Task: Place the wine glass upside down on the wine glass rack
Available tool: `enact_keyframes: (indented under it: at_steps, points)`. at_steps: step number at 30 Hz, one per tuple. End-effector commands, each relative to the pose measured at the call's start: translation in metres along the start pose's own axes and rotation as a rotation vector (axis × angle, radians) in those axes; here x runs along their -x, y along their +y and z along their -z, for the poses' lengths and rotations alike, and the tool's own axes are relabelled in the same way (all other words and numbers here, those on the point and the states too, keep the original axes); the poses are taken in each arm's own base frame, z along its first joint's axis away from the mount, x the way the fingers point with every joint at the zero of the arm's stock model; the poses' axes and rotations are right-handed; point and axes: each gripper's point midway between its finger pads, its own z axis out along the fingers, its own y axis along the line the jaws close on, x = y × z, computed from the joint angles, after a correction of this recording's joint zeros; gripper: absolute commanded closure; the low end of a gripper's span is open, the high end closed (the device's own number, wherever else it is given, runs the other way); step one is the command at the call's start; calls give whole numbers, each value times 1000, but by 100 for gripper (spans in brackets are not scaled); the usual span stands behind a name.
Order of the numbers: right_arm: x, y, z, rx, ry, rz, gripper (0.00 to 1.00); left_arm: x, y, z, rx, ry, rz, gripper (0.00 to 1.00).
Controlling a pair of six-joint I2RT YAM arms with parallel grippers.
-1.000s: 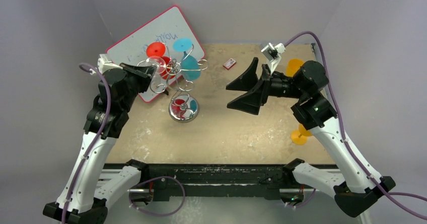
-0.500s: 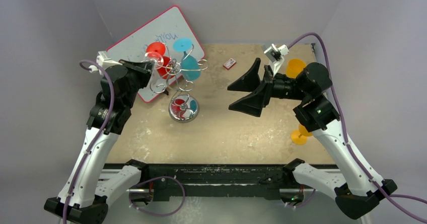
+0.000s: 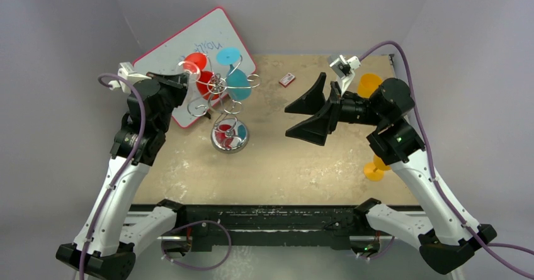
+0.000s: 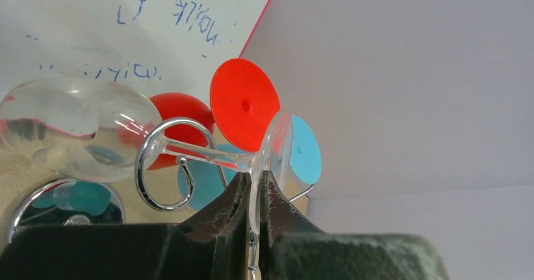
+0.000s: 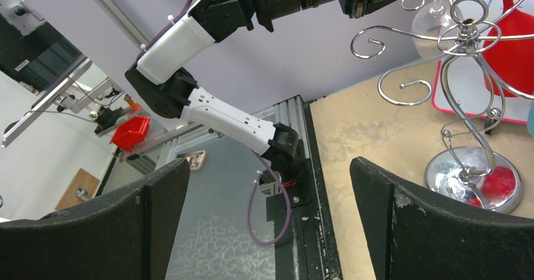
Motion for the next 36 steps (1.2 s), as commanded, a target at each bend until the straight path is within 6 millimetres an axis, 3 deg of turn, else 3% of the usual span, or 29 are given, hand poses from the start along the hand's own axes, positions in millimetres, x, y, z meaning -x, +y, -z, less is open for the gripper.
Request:
enact_keyframes:
  at_steps: [1,16,36]
  points:
    - [12,13,4,23,-39,72,0,37,-32,11,-89,-125,7,100]
    - [9,10,2,22,-33,60,0,48,-22,17,-46,-177,-8,100]
    - [6,3,0,5,-28,40,0,37,-9,31,-30,-110,20,100]
